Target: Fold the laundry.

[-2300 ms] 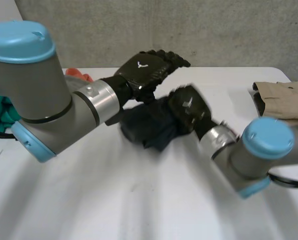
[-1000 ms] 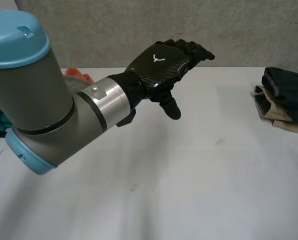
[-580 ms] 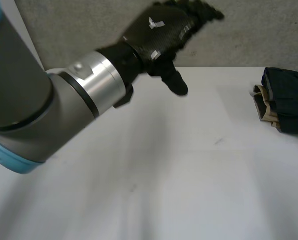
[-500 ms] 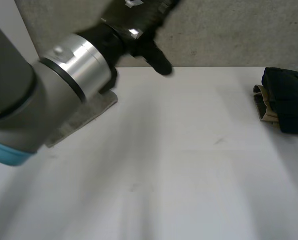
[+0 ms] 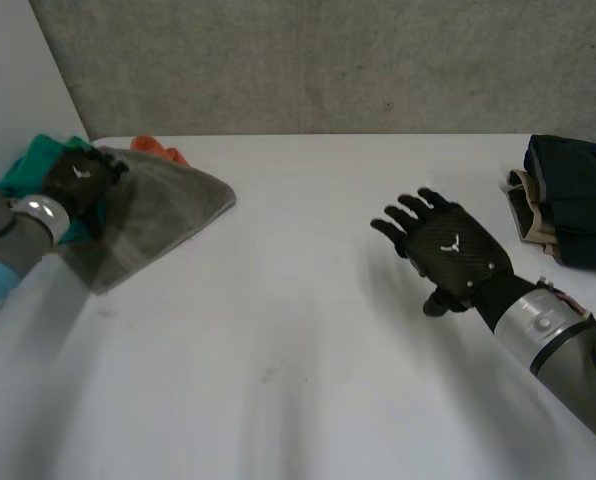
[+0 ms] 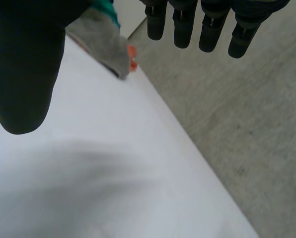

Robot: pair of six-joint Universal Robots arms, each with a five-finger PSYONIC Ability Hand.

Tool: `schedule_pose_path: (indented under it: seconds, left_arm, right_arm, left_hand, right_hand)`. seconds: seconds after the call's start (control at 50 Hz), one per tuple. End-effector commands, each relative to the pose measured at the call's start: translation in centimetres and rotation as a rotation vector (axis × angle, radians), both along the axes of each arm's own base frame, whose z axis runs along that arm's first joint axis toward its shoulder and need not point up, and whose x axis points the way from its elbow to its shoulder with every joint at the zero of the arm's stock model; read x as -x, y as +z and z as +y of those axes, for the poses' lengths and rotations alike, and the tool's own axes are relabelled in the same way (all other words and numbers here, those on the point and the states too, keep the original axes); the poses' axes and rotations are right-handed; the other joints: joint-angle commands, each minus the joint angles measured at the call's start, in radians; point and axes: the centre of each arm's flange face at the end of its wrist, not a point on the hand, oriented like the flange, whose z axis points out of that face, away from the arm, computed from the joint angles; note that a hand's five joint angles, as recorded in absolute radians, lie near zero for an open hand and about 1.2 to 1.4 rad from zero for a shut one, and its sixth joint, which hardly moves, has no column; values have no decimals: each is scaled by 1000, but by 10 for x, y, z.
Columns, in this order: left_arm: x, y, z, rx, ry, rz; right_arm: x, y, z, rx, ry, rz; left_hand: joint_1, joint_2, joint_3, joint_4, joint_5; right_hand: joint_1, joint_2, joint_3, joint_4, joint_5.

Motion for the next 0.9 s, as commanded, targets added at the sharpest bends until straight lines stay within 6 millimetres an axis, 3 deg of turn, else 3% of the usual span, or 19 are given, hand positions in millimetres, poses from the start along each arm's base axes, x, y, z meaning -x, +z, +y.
schedule_pose_path:
  seconds: [0.02,0.16,0.24,0.4,0.62,0.78,0.84,0.9]
  left_arm:
    - [-4,-30,-27,73,-43,82]
    - [2,-23,-39,123,-73,247]
    - [7,-32,-40,113,-81,255]
    - [17,-35,-37,108,-102,256]
    - [23,-52,-50,96,-114,257]
    - [24,-56,-53,92,-115,256]
    - [27,-56,-51,89,-109,255]
    - [36,-50,-44,94,-103,244]
  right_arm:
    - [3,-10,1,-20,-19,29]
    - [4,-11,2,-23,-20,31]
    - [4,-11,2,-21,-20,31]
    - [4,-15,2,-34,-18,35]
    - [3,-21,1,-52,-16,40]
    - [3,-22,0,-49,-15,44]
    - [3,-22,0,-47,-15,47]
    - [3,-23,1,-47,-14,51]
  left_hand:
    - [144,131,133,132,116]
    - [447,433,436,435,418]
    - [435,422,424,423,407]
    - [92,78,81,80,64]
    - [215,201,203,203,186]
    - [778,764,767,766,750]
    - [1197,1184,1186,1185,1169]
    - [1198,1184,1187,1186,1170]
  right_hand:
    - [-52,-32,-36,-36,-47]
    - [-52,-32,-36,-36,-47]
    - [-52,-32,-36,-36,-47]
    - [-52,-32,-36,-36,-47]
    - [-52,-32,-36,-36,-47]
    - [-52,-32,-36,-36,-47]
    - [-52,-32,-36,-36,-47]
    - [-52,-32,-36,-36,-47]
